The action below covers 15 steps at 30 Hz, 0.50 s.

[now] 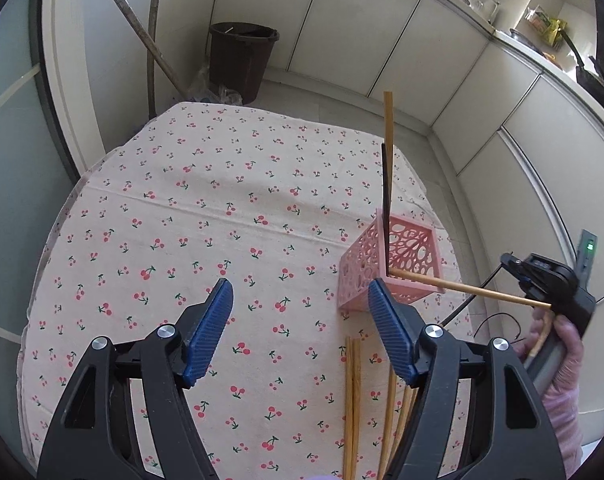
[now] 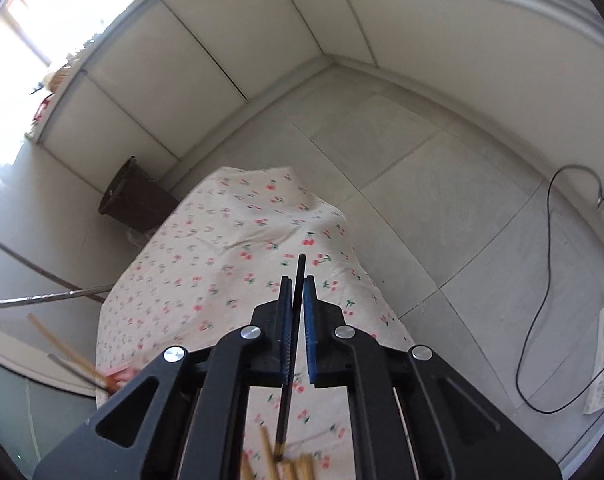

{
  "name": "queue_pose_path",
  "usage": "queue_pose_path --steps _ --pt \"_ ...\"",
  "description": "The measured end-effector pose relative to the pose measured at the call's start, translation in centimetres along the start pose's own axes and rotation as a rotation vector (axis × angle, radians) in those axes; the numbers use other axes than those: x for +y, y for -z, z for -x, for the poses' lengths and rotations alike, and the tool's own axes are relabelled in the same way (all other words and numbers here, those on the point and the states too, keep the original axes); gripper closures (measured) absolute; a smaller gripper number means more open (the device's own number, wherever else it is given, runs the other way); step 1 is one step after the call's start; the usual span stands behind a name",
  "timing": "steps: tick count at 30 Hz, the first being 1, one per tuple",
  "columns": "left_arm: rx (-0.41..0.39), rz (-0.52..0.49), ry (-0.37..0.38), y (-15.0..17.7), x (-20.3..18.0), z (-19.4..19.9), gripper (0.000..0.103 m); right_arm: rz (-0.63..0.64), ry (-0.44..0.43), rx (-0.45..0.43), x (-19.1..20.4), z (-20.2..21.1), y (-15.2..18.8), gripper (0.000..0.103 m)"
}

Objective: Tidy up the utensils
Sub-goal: 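Grasp another dark-tipped chopstick from the pile with the right gripper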

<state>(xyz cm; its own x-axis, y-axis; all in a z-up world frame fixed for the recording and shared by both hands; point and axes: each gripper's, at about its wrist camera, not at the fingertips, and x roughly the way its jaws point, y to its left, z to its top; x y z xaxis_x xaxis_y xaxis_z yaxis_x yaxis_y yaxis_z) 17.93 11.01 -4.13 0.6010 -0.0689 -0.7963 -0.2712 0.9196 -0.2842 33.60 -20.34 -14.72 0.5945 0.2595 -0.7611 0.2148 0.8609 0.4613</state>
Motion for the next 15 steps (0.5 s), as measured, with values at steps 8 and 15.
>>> queue_pose_path --steps 8,15 --pt "-0.018 0.039 0.041 -0.5 0.8 1.5 0.036 0.097 -0.014 -0.118 4.7 10.0 -0.6 0.098" --pt "0.012 0.043 0.052 -0.3 1.0 1.0 0.036 -0.004 0.007 0.086 3.3 5.8 -1.7 0.039"
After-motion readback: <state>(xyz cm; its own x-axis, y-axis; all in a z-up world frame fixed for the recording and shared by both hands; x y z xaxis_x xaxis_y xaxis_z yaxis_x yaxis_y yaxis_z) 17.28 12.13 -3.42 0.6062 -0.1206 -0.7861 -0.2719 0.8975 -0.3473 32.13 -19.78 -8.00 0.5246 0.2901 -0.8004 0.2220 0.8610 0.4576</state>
